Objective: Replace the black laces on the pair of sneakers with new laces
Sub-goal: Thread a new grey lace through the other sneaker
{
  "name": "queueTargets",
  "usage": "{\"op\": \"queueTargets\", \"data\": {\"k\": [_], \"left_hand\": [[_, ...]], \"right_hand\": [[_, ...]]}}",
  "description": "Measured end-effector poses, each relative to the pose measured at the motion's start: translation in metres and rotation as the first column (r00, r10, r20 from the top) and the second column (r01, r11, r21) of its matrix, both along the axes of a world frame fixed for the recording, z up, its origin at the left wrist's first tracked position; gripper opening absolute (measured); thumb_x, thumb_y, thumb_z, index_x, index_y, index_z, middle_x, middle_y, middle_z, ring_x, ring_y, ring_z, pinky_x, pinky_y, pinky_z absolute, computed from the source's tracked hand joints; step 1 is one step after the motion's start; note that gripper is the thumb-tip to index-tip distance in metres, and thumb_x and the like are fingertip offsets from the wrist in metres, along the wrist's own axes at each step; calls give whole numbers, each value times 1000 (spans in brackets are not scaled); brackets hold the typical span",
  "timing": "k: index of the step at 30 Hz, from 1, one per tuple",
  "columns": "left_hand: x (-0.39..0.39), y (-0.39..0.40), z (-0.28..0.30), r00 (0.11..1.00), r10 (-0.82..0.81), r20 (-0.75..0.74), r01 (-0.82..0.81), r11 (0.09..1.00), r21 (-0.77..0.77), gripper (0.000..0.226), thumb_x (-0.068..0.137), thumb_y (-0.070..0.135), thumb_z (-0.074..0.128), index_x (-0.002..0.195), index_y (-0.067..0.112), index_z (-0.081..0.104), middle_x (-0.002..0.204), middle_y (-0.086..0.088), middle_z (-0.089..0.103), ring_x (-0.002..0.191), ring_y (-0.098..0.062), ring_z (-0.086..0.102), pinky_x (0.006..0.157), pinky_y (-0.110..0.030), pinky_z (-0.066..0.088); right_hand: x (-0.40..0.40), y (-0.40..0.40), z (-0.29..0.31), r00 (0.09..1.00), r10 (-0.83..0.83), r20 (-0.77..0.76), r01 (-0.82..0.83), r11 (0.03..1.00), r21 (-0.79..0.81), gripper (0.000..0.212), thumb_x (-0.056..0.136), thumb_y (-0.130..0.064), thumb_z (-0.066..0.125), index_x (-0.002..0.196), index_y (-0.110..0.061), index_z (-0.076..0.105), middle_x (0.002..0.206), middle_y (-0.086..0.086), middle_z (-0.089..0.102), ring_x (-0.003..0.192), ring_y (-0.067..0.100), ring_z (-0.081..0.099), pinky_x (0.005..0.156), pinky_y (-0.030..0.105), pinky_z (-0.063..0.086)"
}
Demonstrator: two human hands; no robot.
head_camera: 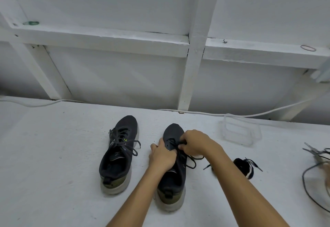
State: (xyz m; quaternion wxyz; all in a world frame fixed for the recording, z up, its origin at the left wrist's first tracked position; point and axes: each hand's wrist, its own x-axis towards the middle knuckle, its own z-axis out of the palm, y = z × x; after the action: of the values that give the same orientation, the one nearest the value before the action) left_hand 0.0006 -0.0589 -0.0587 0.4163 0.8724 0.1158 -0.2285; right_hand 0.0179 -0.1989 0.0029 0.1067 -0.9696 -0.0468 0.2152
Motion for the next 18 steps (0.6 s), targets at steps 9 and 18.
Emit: {"op": "queueTargets", "data": {"k": [9, 18], "left_hand": [[0, 0, 2, 1000, -11, -8, 10, 1000, -25, 58, 86, 37, 48, 142, 31, 35, 127, -7, 33, 111, -38, 53, 101, -47, 47], [1, 0, 0, 1000, -13, 1, 13, 1000, -10, 59, 89, 33, 47, 146, 33, 32, 131, -7, 31, 111, -38, 53, 100, -46, 48]], "right_hand": [[10, 1, 62, 975, -174, -139, 222, 750, 622, 17, 95, -15, 48, 79, -12, 54, 55, -6, 35, 51, 13, 26, 49, 30, 19], [11, -3, 84, 969, -193, -154, 240, 578, 780, 28, 101, -18, 44, 75, -14, 51, 50, -11, 29, 50, 11, 22, 52, 29, 19]]}}
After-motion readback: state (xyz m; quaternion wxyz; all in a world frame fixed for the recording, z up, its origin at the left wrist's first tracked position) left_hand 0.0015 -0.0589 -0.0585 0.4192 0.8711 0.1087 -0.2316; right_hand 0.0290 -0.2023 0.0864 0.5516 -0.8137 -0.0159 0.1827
